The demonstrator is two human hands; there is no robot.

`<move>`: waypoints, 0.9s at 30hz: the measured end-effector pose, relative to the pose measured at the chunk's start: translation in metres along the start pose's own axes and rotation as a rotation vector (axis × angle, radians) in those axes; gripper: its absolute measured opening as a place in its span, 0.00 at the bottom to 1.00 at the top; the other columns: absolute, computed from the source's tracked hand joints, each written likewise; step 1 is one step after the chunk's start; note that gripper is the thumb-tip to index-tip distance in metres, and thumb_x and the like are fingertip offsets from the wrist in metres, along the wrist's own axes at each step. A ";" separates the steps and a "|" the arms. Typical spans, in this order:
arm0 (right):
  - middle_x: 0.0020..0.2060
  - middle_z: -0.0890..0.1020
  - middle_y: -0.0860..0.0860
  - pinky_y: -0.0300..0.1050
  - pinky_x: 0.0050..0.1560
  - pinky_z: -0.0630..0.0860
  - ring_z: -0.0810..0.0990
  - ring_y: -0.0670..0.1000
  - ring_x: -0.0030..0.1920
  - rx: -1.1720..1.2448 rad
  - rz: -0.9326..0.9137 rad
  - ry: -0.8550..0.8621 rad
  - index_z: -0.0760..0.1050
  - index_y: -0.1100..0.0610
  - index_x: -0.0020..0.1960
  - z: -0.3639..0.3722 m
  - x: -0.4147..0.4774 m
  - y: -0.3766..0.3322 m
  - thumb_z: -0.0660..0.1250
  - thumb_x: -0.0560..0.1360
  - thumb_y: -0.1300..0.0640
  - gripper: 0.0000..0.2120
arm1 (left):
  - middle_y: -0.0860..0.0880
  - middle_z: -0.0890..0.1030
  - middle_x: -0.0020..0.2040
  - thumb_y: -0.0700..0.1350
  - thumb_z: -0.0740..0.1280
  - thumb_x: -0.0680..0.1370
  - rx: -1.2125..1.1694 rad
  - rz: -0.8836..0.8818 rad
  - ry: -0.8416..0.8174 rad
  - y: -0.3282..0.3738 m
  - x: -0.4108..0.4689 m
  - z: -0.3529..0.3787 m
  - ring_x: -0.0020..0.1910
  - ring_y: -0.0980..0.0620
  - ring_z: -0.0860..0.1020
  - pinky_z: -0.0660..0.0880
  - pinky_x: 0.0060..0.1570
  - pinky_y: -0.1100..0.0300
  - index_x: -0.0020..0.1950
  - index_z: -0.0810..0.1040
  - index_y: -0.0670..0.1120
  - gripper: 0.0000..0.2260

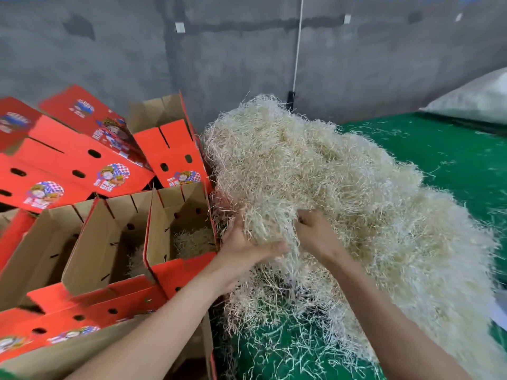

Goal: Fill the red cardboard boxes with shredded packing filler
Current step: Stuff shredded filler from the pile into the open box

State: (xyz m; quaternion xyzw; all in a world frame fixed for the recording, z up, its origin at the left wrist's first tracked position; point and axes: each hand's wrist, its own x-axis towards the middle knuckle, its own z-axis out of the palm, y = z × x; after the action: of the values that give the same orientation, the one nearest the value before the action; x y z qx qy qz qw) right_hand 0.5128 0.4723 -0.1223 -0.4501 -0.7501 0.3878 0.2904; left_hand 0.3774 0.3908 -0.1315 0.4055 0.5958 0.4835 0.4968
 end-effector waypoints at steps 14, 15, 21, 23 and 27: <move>0.53 0.80 0.52 0.40 0.48 0.77 0.80 0.49 0.48 0.457 -0.019 -0.165 0.76 0.61 0.57 -0.042 0.006 -0.065 0.66 0.74 0.60 0.12 | 0.43 0.82 0.33 0.42 0.68 0.72 -0.515 -0.169 0.170 0.054 0.012 -0.001 0.29 0.46 0.81 0.77 0.33 0.54 0.46 0.78 0.43 0.05; 0.55 0.79 0.51 0.39 0.49 0.77 0.80 0.48 0.50 0.460 -0.049 -0.091 0.75 0.58 0.60 -0.048 0.009 -0.055 0.66 0.73 0.63 0.15 | 0.44 0.81 0.32 0.42 0.67 0.72 -0.525 -0.176 0.195 0.053 0.011 -0.008 0.28 0.46 0.80 0.77 0.34 0.55 0.41 0.79 0.45 0.03; 0.69 0.64 0.49 0.39 0.63 0.57 0.63 0.47 0.70 -0.306 0.035 -0.474 0.58 0.58 0.72 -0.034 0.009 -0.009 0.68 0.72 0.62 0.33 | 0.47 0.81 0.27 0.45 0.66 0.73 -0.500 -0.132 0.214 0.048 0.006 -0.037 0.24 0.47 0.80 0.79 0.27 0.53 0.28 0.84 0.49 0.14; 0.53 0.72 0.50 0.38 0.53 0.75 0.75 0.39 0.53 -0.272 0.046 -0.429 0.66 0.65 0.61 -0.014 0.004 -0.009 0.64 0.73 0.66 0.18 | 0.47 0.82 0.28 0.46 0.67 0.73 -0.478 -0.118 0.190 0.048 0.004 -0.038 0.24 0.48 0.80 0.78 0.27 0.54 0.28 0.84 0.51 0.15; 0.55 0.72 0.49 0.41 0.58 0.72 0.74 0.44 0.53 0.094 -0.060 -0.203 0.68 0.58 0.60 -0.022 -0.003 -0.012 0.62 0.75 0.65 0.14 | 0.49 0.81 0.54 0.47 0.72 0.71 -0.370 -0.136 0.146 0.045 0.003 -0.046 0.42 0.50 0.79 0.77 0.40 0.55 0.35 0.86 0.51 0.06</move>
State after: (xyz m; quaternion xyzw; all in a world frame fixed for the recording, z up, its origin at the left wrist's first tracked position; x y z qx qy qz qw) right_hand 0.5259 0.4728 -0.1005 -0.3720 -0.7698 0.4571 0.2453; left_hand 0.3313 0.3949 -0.0858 0.2301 0.5573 0.5782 0.5497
